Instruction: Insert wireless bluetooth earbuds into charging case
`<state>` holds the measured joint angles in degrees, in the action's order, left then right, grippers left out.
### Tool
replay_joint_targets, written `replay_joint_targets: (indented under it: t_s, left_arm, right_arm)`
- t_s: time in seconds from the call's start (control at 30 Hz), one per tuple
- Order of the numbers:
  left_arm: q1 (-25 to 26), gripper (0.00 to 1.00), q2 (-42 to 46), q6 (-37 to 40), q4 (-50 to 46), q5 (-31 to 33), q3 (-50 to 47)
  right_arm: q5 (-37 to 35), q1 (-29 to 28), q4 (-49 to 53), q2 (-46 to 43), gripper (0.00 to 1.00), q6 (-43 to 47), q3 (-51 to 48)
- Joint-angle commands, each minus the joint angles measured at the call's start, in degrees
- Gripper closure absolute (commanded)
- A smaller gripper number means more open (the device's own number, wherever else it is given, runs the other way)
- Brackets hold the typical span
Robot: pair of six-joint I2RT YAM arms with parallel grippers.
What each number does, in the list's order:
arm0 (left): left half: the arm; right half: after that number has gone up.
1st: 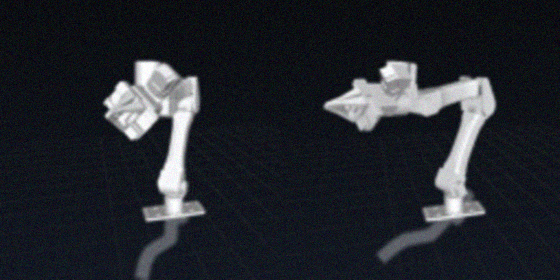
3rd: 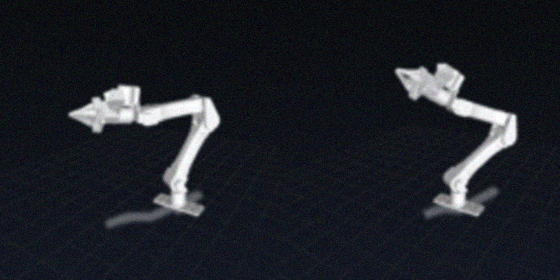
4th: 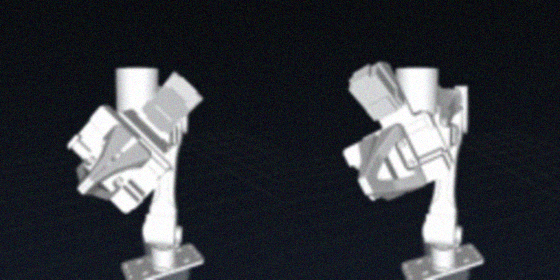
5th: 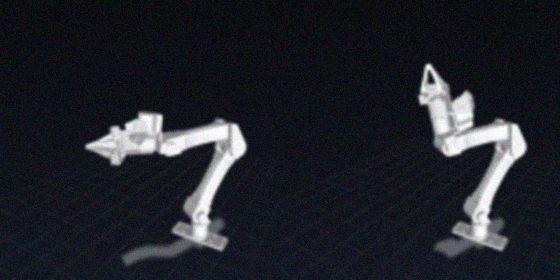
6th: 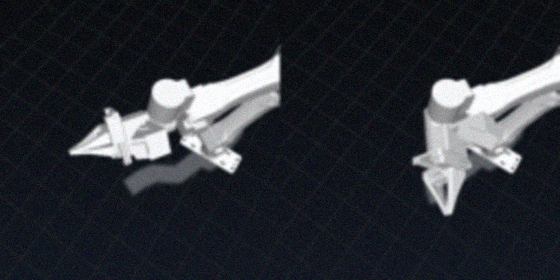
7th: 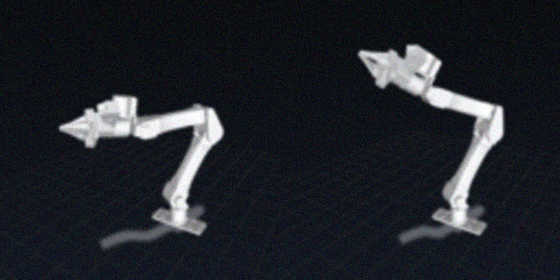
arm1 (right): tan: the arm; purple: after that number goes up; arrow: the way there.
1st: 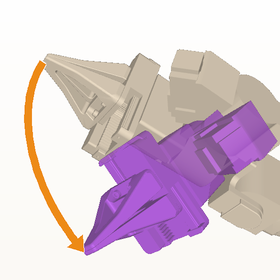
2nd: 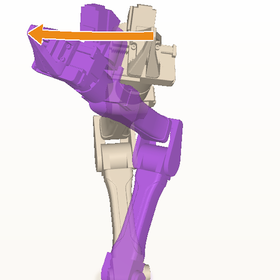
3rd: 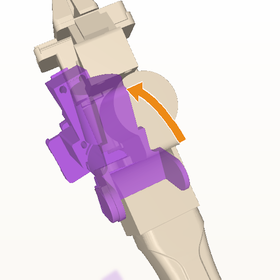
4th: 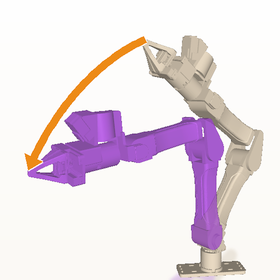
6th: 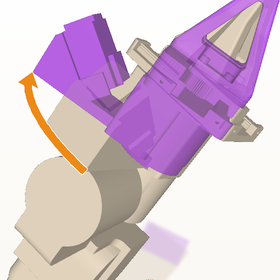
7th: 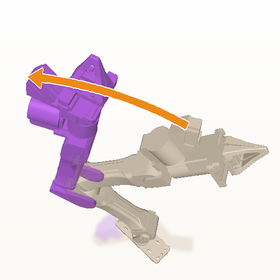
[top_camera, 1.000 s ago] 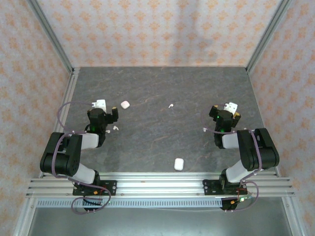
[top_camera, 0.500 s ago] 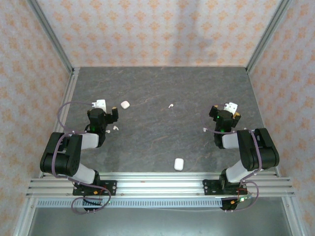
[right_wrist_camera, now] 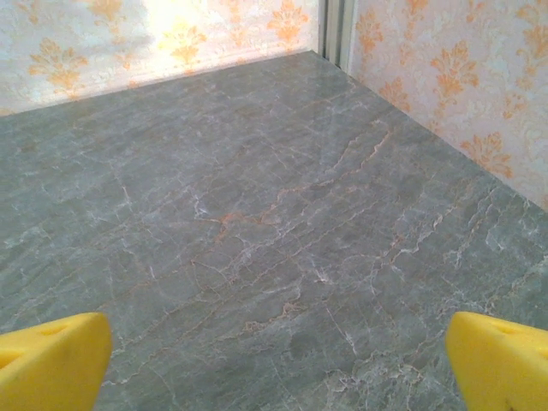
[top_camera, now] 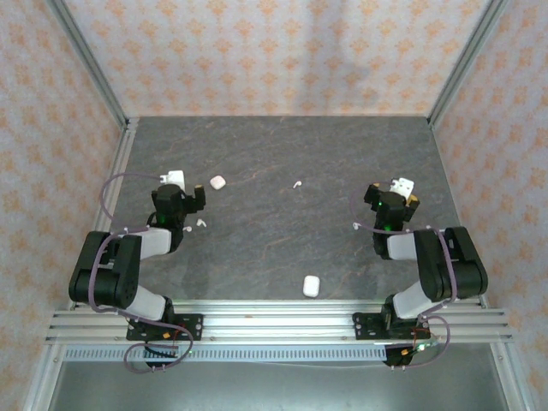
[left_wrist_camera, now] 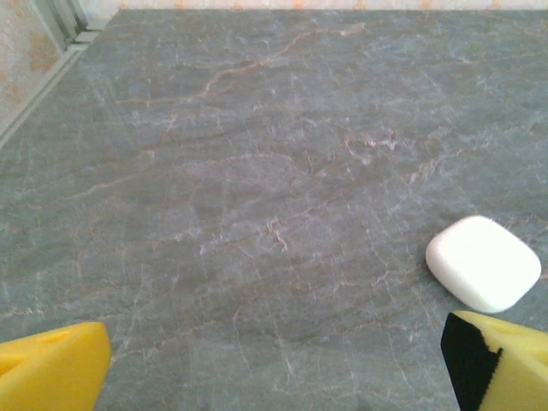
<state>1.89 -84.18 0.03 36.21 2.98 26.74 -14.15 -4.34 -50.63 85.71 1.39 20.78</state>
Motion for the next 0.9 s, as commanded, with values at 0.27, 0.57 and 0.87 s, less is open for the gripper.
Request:
replay_joint_targets:
  t_s: [0.27,0.57,0.87]
  left_arm:
    - [0.0,0.0,14.78,-6.31,-26.75,2.65,7.48]
    - [0.14,0.0,20.91,-13.71,-54.21,-5.29,17.79]
    - [7.81,0.0,21.03,-18.54,-65.13,-8.28,18.69]
  right_arm:
    - [1.83,-2.52,47.95,-15.2,0.0,-12.75,17.21]
    - [7.03,-19.52,86.74,-15.38,0.06,-32.45,29.19]
    - [7.59,-45.93,98.13,-17.19,0.09,-50.55,26.37]
